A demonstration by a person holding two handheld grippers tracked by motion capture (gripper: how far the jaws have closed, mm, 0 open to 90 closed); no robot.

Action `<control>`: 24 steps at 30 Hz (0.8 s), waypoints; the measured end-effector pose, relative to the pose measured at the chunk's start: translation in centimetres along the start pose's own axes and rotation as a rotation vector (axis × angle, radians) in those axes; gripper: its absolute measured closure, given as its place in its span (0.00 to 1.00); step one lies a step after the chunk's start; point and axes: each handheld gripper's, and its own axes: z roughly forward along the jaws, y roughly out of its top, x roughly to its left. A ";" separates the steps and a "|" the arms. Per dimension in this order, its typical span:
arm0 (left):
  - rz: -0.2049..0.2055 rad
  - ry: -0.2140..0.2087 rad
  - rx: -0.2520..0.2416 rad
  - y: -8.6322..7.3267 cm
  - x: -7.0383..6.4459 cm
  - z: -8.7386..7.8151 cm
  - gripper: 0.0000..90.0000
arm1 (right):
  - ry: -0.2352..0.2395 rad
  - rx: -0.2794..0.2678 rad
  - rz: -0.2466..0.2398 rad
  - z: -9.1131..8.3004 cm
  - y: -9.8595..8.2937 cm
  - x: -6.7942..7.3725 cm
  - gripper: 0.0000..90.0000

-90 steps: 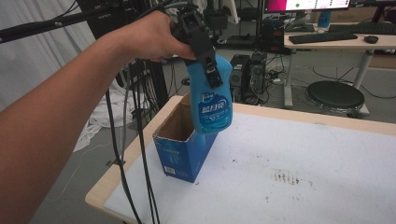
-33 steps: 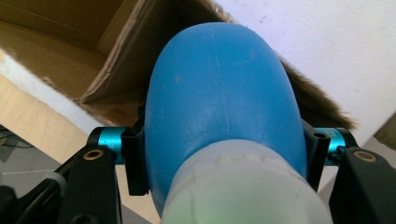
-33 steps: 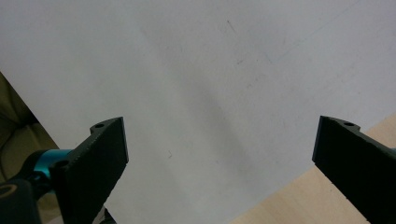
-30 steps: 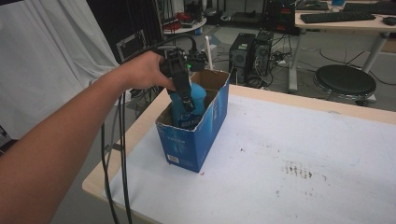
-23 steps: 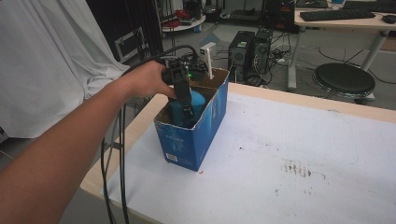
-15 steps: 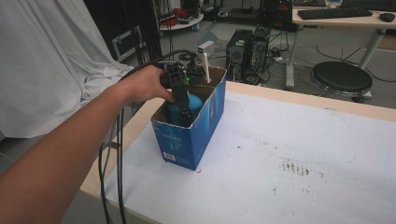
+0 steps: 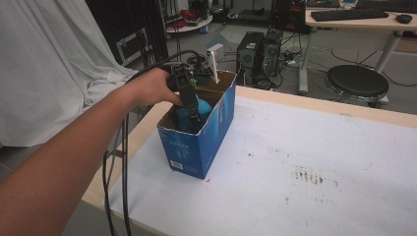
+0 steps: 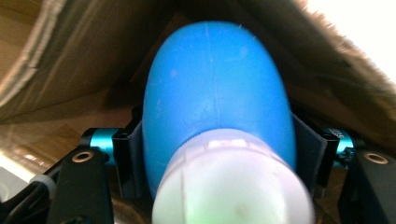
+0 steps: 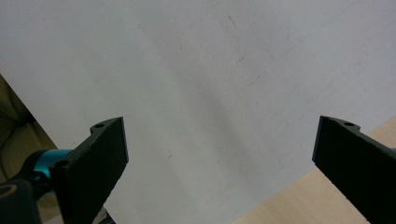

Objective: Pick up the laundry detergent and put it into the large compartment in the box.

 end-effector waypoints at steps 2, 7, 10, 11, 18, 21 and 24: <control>-0.005 0.005 -0.014 -0.1 0.0 -0.5 0.34 | 0.001 -0.003 -0.006 -0.1 0.0 0.1 0.03; -0.026 -0.008 -0.047 -0.3 -0.1 -1.7 0.31 | 0.001 -0.009 -0.017 -0.2 0.1 0.3 0.03; -0.032 -0.006 -0.064 -0.4 -0.2 -2.2 0.28 | 0.002 -0.013 -0.014 -0.3 0.1 0.4 0.03; -0.039 -0.006 -0.069 -0.4 -0.3 -2.4 0.28 | 0.002 -0.013 -0.014 -0.3 0.1 0.4 0.03; -0.058 0.002 -0.110 -0.7 -0.7 -4.2 0.27 | 0.000 -0.024 -0.013 -0.6 -0.1 0.4 0.03; -0.063 0.002 -0.137 -0.7 -1.1 -5.2 0.27 | 0.001 -0.035 -0.013 -0.7 -0.2 0.4 0.03; -0.059 0.006 -0.155 -0.3 -2.1 -6.2 0.27 | -0.001 -0.040 -0.015 -0.9 -0.3 0.5 0.03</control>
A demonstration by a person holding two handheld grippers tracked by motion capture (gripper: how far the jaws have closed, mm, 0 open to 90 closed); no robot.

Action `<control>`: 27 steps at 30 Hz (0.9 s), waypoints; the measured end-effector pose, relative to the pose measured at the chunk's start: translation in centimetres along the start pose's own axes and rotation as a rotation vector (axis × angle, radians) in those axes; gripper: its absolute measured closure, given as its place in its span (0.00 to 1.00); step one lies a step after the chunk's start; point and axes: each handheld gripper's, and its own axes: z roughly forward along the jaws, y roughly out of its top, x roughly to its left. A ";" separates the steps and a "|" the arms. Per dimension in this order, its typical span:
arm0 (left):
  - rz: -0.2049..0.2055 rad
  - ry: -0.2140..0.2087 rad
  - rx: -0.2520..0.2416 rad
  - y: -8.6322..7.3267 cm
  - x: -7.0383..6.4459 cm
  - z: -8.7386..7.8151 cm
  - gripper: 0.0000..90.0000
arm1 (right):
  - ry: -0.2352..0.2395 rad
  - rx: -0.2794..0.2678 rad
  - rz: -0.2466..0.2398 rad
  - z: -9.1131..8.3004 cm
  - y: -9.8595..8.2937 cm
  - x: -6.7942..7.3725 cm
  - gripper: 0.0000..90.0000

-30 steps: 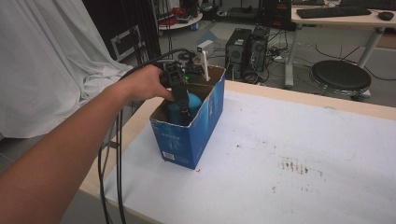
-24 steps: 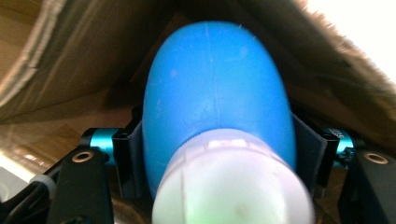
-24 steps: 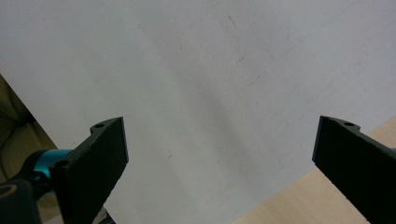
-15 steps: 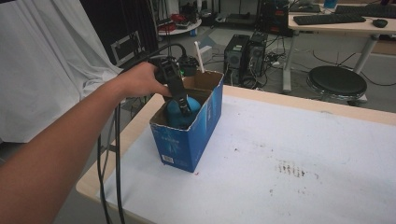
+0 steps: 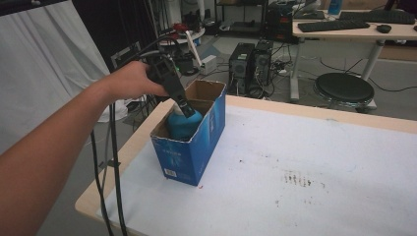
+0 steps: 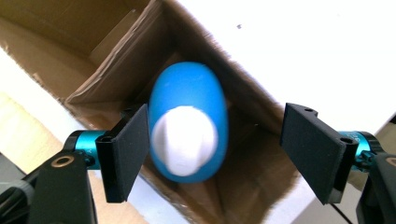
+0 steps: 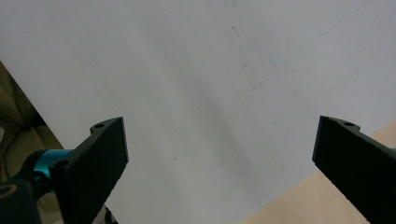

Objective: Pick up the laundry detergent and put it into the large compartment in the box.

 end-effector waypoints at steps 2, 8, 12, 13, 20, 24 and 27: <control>-0.008 0.003 -0.009 0.1 -0.3 -0.2 0.27 | -0.001 -0.003 0.001 -0.1 0.0 0.0 0.03; 0.006 -0.013 -0.068 1.8 -2.6 -1.7 0.27 | -0.005 -0.011 -0.002 -0.3 0.0 0.2 0.03; 0.034 0.006 -0.072 3.2 -4.5 -1.9 0.27 | -0.007 -0.020 -0.004 -0.5 -0.1 0.3 0.03; 0.034 0.006 -0.072 3.2 -4.5 -1.9 0.27 | -0.007 -0.020 -0.004 -0.5 -0.1 0.3 0.03; 0.123 -0.033 -0.077 5.9 -8.4 -0.6 0.27 | -0.011 -0.029 -0.008 -0.6 -0.2 0.5 0.03; 0.148 -0.058 -0.085 7.2 -10.4 0.8 0.27 | -0.011 -0.031 -0.013 -0.6 -0.1 0.7 0.03; 0.184 -0.087 -0.073 8.0 -11.5 2.1 0.17 | -0.011 -0.030 -0.014 -0.7 0.0 0.9 0.03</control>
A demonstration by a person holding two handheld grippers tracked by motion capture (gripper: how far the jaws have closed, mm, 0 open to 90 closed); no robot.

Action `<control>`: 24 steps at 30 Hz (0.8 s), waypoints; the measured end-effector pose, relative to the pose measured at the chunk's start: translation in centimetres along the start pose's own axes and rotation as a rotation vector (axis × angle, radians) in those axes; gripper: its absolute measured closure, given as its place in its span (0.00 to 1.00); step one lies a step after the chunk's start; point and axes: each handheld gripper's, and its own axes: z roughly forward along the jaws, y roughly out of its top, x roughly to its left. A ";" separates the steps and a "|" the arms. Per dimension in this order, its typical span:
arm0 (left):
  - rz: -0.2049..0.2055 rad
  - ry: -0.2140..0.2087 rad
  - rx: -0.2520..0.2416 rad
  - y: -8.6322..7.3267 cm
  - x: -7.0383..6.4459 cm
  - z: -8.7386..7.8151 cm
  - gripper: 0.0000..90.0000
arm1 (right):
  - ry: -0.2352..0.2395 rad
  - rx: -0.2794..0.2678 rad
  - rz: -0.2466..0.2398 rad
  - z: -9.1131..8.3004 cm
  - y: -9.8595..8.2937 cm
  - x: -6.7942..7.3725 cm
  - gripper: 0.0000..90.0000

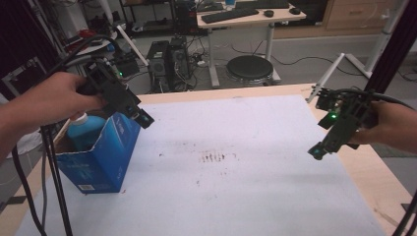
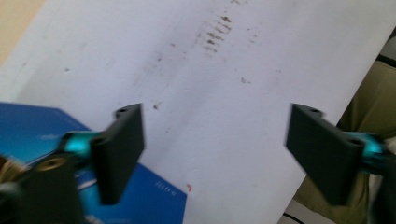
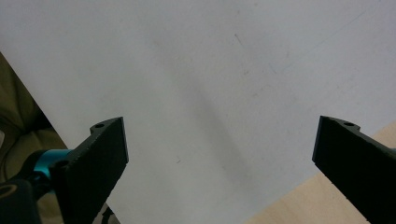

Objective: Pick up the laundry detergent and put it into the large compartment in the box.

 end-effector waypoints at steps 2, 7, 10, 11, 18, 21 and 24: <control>0.025 -0.019 -0.002 0.4 -0.6 1.0 0.17 | 0.002 -0.003 -0.004 0.0 0.0 0.1 0.03; 0.065 -0.016 0.016 1.3 -1.6 2.6 0.17 | 0.003 -0.009 -0.010 0.0 0.2 0.3 0.03; 0.075 -0.015 0.038 1.9 -1.8 3.5 0.09 | 0.004 -0.010 -0.011 0.0 0.3 0.4 0.03; 0.072 -0.017 0.041 2.0 -1.8 3.8 0.09 | 0.005 -0.010 -0.012 0.0 0.4 0.4 0.03; 0.072 -0.018 0.058 3.0 -1.9 5.1 0.08 | 0.008 -0.019 -0.014 0.0 0.6 0.6 0.03; 0.076 -0.020 0.059 3.4 -1.9 5.7 0.07 | 0.009 -0.022 -0.019 0.0 0.6 0.6 0.03; 0.085 -0.019 0.056 3.7 -1.8 6.1 0.07 | 0.008 -0.024 -0.018 0.0 0.6 0.5 0.03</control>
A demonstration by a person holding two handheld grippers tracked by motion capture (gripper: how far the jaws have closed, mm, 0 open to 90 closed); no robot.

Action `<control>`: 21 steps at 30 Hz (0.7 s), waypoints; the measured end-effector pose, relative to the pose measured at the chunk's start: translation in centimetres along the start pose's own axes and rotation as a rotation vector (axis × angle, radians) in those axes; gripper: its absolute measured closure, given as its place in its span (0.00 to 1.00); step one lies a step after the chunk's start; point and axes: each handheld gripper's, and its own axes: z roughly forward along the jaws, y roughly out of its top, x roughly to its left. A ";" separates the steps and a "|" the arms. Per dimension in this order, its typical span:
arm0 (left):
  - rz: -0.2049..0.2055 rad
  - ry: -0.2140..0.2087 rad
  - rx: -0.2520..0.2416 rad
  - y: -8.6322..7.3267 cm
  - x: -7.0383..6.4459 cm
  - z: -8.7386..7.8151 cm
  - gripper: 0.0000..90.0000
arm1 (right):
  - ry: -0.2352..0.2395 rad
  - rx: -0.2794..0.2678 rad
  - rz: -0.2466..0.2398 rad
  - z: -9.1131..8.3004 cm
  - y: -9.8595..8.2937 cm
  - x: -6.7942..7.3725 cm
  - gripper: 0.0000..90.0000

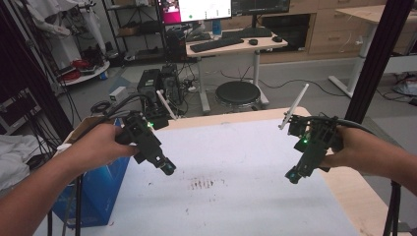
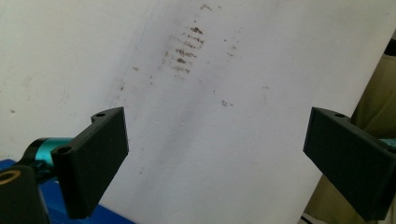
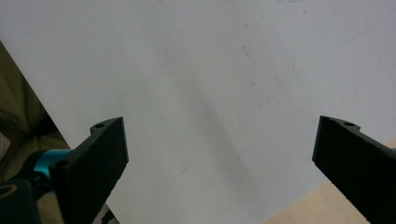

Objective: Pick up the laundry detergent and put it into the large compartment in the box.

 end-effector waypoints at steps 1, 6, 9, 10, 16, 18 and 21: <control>0.008 -0.010 -0.005 0.2 0.1 0.2 0.07 | 0.000 -0.003 0.002 0.0 0.0 0.0 0.03; 0.021 -0.025 -0.015 0.7 -0.1 0.6 0.07 | -0.001 -0.005 0.004 -0.1 -0.1 -0.2 0.03; -0.004 0.000 -0.024 1.2 -0.2 0.8 0.08 | -0.003 -0.006 0.002 0.0 -0.1 -0.2 0.03; 0.004 -0.005 -0.025 1.3 -0.3 0.8 0.08 | -0.001 -0.005 0.006 0.0 -0.1 -0.2 0.03; 0.009 -0.012 -0.024 1.9 -0.9 0.9 0.08 | -0.004 -0.010 -0.003 -0.1 0.0 0.0 0.03; 0.013 -0.011 -0.022 2.0 -1.0 0.9 0.08 | -0.002 -0.010 -0.001 -0.1 0.0 0.1 0.03; 0.024 -0.010 -0.012 2.2 -1.3 1.1 0.07 | -0.005 -0.009 -0.004 -0.2 0.0 0.3 0.03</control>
